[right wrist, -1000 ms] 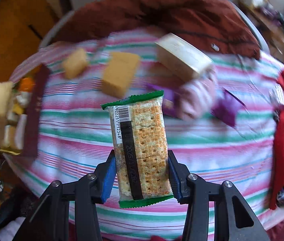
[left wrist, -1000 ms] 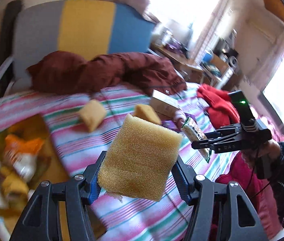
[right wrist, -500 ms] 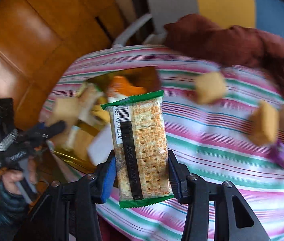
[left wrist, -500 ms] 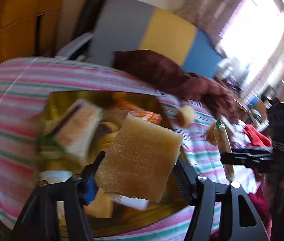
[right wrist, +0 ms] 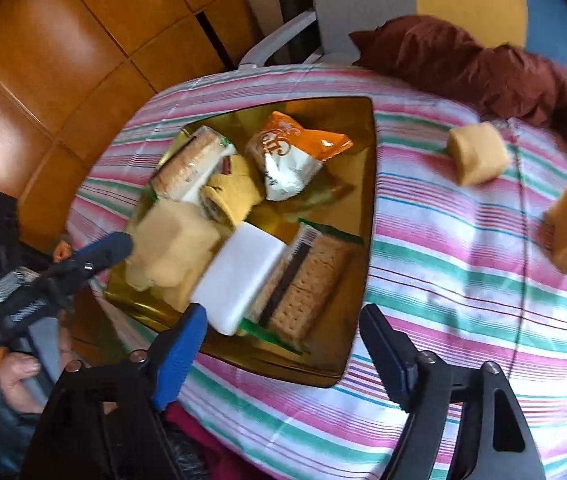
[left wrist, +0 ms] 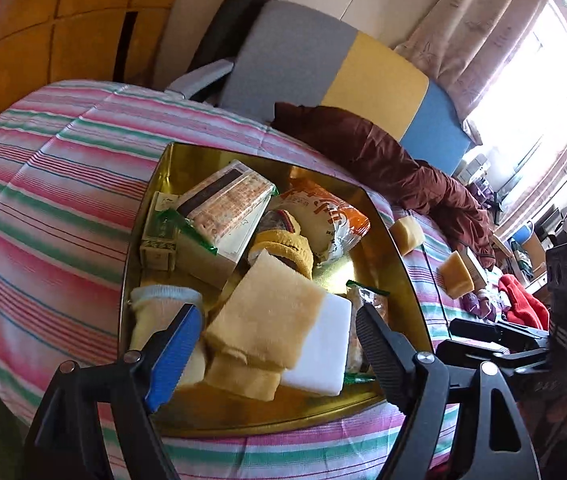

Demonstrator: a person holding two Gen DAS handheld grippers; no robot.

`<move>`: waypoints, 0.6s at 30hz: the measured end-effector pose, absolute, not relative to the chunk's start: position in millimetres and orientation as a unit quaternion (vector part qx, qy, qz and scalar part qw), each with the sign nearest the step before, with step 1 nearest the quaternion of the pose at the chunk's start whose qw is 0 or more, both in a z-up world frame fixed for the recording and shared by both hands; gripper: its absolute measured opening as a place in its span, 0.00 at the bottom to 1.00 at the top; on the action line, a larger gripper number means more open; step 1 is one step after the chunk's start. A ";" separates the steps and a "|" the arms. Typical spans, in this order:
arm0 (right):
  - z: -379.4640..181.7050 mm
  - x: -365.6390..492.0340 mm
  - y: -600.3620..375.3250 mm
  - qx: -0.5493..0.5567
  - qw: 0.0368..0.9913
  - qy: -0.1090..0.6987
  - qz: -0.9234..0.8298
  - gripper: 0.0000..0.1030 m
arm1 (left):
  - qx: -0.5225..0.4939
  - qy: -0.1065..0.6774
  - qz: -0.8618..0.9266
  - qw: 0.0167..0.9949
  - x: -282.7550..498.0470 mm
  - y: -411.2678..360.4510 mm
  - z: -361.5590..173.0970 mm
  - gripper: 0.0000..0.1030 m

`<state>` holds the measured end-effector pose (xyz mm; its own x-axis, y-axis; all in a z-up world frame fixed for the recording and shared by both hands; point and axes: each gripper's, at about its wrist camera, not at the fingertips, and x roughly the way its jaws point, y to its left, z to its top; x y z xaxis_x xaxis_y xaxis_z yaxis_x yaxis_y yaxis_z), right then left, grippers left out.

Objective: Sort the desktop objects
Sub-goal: 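Carry the cracker pack and yellow sponge into the gold tray and release both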

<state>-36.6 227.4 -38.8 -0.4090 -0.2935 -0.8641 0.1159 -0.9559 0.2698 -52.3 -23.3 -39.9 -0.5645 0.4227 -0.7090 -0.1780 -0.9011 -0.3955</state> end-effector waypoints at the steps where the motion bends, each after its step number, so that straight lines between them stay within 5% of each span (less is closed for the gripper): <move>1: -38.2 -32.8 225.5 0.524 0.111 -0.073 -0.841 0.87 | -0.427 -0.137 0.877 0.171 -47.0 -22.8 -37.2 0.79; 5: -32.3 -18.8 217.4 0.483 0.067 -0.033 -0.873 0.99 | -0.406 -0.108 0.893 0.160 -32.8 -16.5 -25.9 0.79; 11: -34.9 -9.5 201.0 0.455 -0.020 0.096 -0.885 1.00 | -0.386 -0.076 0.909 0.139 -19.3 -9.5 -13.0 0.79; 18: -45.4 1.5 214.1 0.460 -0.029 0.084 -0.883 0.97 | -0.382 -0.048 0.917 0.102 -12.1 -4.1 -10.1 0.77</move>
